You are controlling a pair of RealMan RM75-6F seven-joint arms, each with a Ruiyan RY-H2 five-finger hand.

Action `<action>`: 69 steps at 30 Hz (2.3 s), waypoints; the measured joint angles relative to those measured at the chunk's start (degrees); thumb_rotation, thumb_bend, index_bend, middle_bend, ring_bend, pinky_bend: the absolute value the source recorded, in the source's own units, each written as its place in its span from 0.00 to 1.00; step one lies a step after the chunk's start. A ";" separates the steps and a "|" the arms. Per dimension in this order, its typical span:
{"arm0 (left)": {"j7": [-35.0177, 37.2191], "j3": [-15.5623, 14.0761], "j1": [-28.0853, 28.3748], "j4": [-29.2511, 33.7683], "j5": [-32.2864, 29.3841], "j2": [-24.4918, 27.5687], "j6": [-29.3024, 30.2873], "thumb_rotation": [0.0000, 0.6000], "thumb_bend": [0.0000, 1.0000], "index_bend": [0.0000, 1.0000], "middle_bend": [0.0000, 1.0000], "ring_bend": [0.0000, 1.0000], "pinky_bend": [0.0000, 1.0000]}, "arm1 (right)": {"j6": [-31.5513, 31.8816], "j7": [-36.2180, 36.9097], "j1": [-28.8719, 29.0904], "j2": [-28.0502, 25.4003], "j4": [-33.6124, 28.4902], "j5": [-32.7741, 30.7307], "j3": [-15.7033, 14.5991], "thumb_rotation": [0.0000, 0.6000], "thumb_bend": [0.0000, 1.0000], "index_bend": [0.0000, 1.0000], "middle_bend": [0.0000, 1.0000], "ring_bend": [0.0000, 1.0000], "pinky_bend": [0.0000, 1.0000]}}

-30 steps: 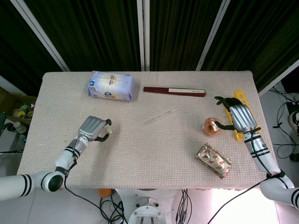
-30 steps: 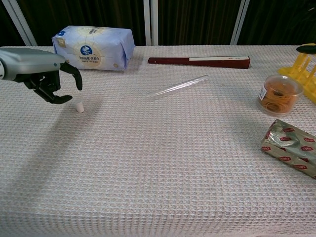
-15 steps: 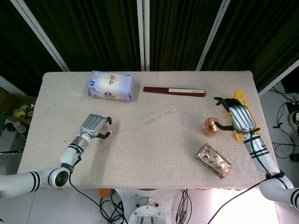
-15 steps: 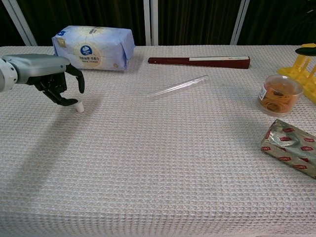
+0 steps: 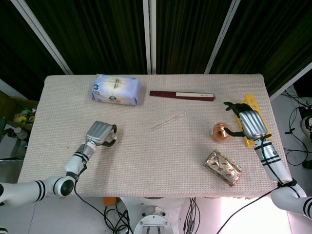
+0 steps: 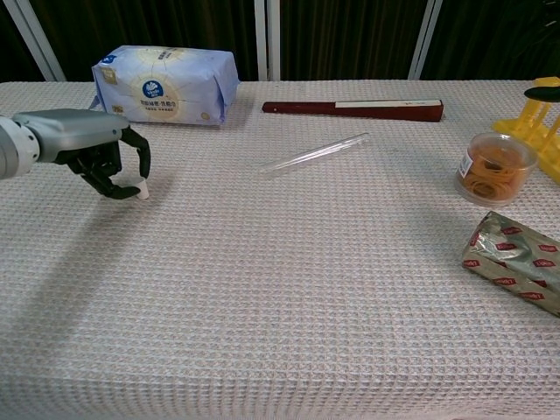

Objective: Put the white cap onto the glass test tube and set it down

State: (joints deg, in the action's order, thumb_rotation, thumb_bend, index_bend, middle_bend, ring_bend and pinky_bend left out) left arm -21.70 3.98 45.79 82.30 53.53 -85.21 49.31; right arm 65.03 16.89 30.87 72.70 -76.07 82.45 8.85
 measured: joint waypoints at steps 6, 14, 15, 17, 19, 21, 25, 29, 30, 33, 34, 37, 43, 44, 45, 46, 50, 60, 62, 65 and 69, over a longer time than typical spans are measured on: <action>0.86 0.38 -0.41 -1.41 1.19 -1.15 0.59 0.80 0.36 0.46 0.94 0.88 1.00 | -0.22 -0.08 0.08 0.09 0.05 -0.05 0.02 1.00 0.19 0.19 0.34 0.21 0.24; 1.49 0.70 -0.77 -2.65 1.82 -1.87 0.17 0.80 0.38 0.48 0.94 0.88 1.00 | -0.36 -0.17 0.03 0.09 0.08 -0.24 0.06 1.00 0.19 0.19 0.34 0.21 0.24; 1.46 0.68 -0.79 -2.76 1.85 -1.90 0.03 0.80 0.39 0.49 0.94 0.88 1.00 | -0.40 -0.19 0.03 0.12 0.11 -0.25 0.05 1.00 0.19 0.19 0.34 0.21 0.24; 1.26 0.63 -0.80 -2.97 1.93 -1.96 -0.10 0.80 0.39 0.50 0.94 0.88 1.00 | -0.48 -0.18 0.05 0.17 0.18 -0.27 0.04 1.00 0.19 0.19 0.34 0.21 0.24; 1.35 0.67 -0.88 -3.04 1.98 -2.02 -0.17 0.80 0.40 0.51 0.94 0.88 1.00 | -0.53 -0.14 0.06 0.21 0.23 -0.28 0.03 1.00 0.19 0.19 0.34 0.21 0.24; 1.47 0.69 -0.99 -3.15 2.20 -2.06 -0.20 0.80 0.41 0.53 0.94 0.88 1.00 | -0.57 -0.10 0.07 0.23 0.28 -0.28 0.03 1.00 0.19 0.19 0.34 0.21 0.24; 1.71 0.68 -1.20 -3.32 2.79 -2.07 -0.16 0.80 0.42 0.58 0.94 0.88 1.00 | -0.66 0.00 0.07 0.31 0.43 -0.31 0.02 1.00 0.19 0.19 0.34 0.21 0.24; 2.43 0.76 -1.59 -3.38 3.90 -2.05 0.33 0.80 0.46 0.62 0.94 0.89 1.00 | -0.65 0.14 0.08 0.44 0.51 -0.13 -0.07 1.00 0.19 0.19 0.34 0.21 0.24; 2.62 0.77 -1.71 -3.27 4.25 -1.98 0.54 0.80 0.47 0.62 0.95 0.89 1.00 | -0.63 0.20 0.10 0.49 0.51 -0.05 -0.08 1.00 0.20 0.20 0.34 0.21 0.24; 3.09 0.72 -2.30 -2.35 5.83 -1.44 1.85 0.80 0.47 0.62 0.95 0.89 1.00 | -0.83 0.20 0.37 0.76 0.53 0.31 -0.19 1.00 0.21 0.21 0.36 0.22 0.24; 3.18 0.67 -2.55 -1.90 6.41 -1.18 2.48 0.80 0.47 0.62 0.95 0.89 1.00 | -1.05 0.11 0.58 0.83 0.51 0.46 -0.22 1.00 0.21 0.22 0.36 0.22 0.24; 3.58 0.45 -3.68 -0.03 8.81 -0.19 5.32 0.80 0.48 0.62 0.95 0.89 1.00 | -2.32 -0.64 2.04 1.07 0.27 1.31 -0.23 1.00 0.21 0.23 0.36 0.22 0.24; 5.16 -0.24 -6.79 3.68 15.65 1.61 12.83 0.81 0.48 0.62 0.96 0.90 1.00 | -8.52 -3.78 7.88 2.22 0.28 3.13 0.17 1.00 0.21 0.29 0.36 0.22 0.24; 5.62 -0.44 -7.45 4.31 17.17 1.87 14.25 0.82 0.47 0.62 0.96 0.90 1.00 | -10.49 -4.64 9.55 2.74 0.59 3.39 0.30 1.00 0.21 0.30 0.36 0.22 0.24; 5.94 -0.60 -7.96 4.77 18.24 2.05 15.20 0.82 0.48 0.62 0.95 0.90 1.00 | -12.10 -5.35 10.89 3.21 0.93 3.54 0.42 1.00 0.21 0.31 0.36 0.22 0.24; 6.22 -0.77 -8.47 5.24 19.23 2.22 16.06 0.82 0.48 0.62 0.95 0.90 1.00 | -13.81 -6.14 12.34 3.77 1.37 3.66 0.56 1.00 0.21 0.31 0.36 0.22 0.24; 7.51 -1.31 -10.53 6.84 22.22 2.75 18.71 0.81 0.47 0.62 0.95 0.89 1.00 | -21.09 -11.67 19.96 8.23 5.74 4.17 1.18 1.00 0.21 0.31 0.36 0.22 0.24; 10.50 -1.13 -12.61 6.72 23.74 3.51 19.64 0.82 0.48 0.62 0.95 0.89 1.00 | -27.90 -19.03 29.45 22.99 22.87 5.03 0.79 1.00 0.21 0.37 0.39 0.22 0.24; 10.97 -1.05 -12.89 6.54 23.82 3.63 19.48 0.82 0.48 0.62 0.95 0.89 1.00 | -27.62 -18.98 30.21 25.32 26.03 5.61 0.21 1.00 0.21 0.39 0.39 0.22 0.24; 11.62 -0.89 -13.27 6.33 23.96 3.76 19.36 0.81 0.48 0.62 0.95 0.89 1.00 | -26.40 -18.31 30.85 28.17 30.24 6.60 -0.81 1.00 0.21 0.42 0.40 0.23 0.24; 12.41 -0.66 -13.60 5.94 24.15 3.81 19.08 0.81 0.48 0.62 0.95 0.89 1.00 | -24.01 -16.21 31.16 31.19 35.18 7.86 -2.19 1.00 0.21 0.43 0.40 0.24 0.24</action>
State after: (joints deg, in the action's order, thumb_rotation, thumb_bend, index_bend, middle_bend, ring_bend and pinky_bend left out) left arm -9.29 3.32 32.19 88.24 77.68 -81.40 68.39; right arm 41.02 0.68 62.03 103.89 -40.88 90.31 6.66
